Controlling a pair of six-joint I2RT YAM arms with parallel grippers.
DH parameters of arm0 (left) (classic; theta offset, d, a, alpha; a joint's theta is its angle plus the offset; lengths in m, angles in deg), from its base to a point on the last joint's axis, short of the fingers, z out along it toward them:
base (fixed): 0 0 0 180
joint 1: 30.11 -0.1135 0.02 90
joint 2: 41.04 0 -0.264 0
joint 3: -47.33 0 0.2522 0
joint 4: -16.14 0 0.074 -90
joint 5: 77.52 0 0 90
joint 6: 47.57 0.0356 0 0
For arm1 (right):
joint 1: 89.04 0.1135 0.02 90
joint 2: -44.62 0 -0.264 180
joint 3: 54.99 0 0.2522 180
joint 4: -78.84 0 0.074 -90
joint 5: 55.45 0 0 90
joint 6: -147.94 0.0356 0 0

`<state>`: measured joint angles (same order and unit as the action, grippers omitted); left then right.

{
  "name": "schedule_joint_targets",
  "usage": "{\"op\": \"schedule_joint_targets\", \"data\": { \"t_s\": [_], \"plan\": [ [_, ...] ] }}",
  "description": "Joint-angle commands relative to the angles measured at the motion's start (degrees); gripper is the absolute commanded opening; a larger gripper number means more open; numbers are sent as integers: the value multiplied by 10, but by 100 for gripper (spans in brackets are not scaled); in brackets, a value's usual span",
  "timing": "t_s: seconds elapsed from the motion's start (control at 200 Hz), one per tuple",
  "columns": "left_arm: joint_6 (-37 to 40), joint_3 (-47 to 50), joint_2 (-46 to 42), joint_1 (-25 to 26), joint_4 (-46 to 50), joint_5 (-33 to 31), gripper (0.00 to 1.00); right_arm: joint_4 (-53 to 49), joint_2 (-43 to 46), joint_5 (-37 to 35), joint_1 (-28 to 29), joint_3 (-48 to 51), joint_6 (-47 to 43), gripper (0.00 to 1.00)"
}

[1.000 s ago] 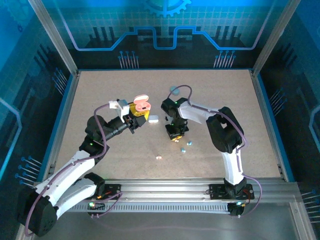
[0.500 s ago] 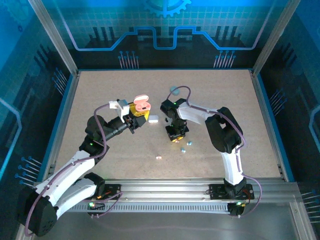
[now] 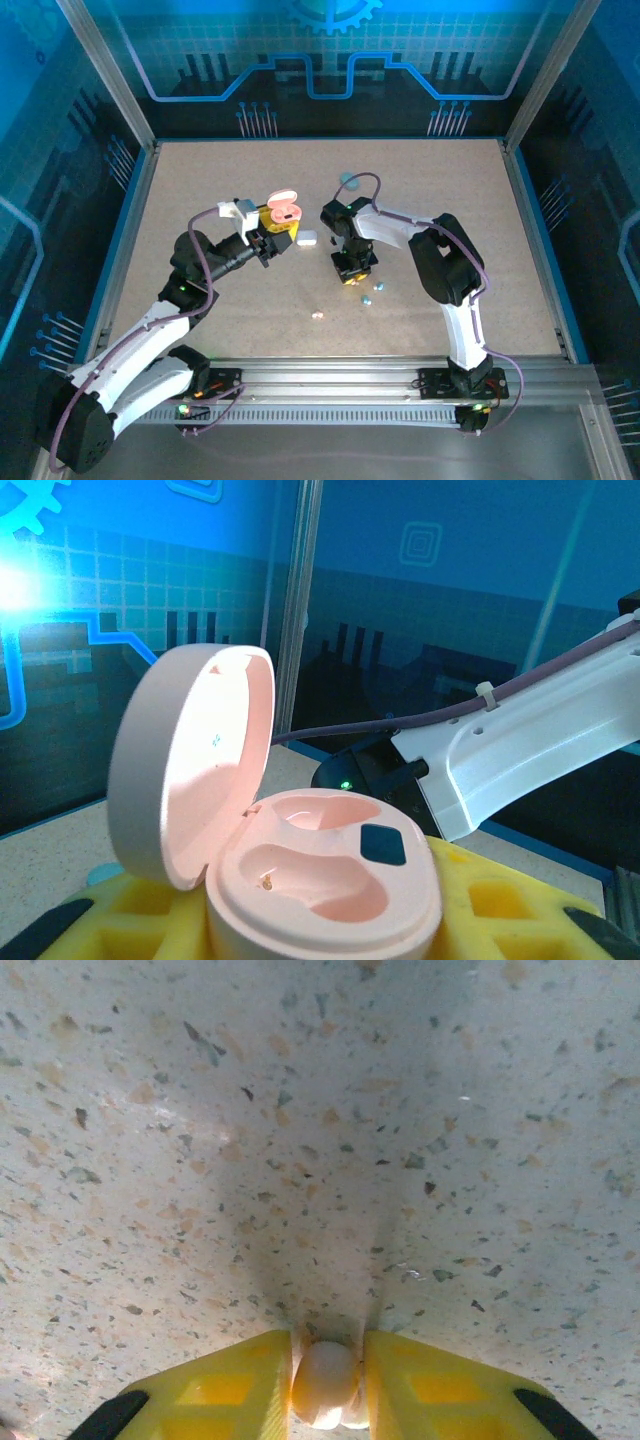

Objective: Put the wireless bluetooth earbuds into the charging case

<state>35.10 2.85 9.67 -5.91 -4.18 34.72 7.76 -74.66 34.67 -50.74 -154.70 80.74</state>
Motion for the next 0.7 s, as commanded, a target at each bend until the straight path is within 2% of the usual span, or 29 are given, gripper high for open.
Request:
{"op": "schedule_joint_targets", "data": {
  "t_s": [0.0,0.235,0.31,0.37,0.495,0.605,0.695],
  "plan": [
    [6,-10,-3,-4,-7,-7,33,-8,-17,-1,7,-14,-4,26],
    [6,-10,-1,-3,-8,-6,33,-10,1,5,6,-11,-3,21],
    [6,-10,-2,-3,-7,-6,33,-8,26,8,4,-8,0,19],
    [7,-10,-3,-3,-7,-7,33,6,60,39,-7,3,0,19],
    [10,-11,-4,-3,-2,-10,33,70,156,174,-56,48,11,19],
    [14,-11,-1,-3,-2,-13,33,164,233,373,-113,93,39,19],
    [16,-12,5,-3,-3,-12,33,217,266,510,-145,105,65,19]
  ]
}}
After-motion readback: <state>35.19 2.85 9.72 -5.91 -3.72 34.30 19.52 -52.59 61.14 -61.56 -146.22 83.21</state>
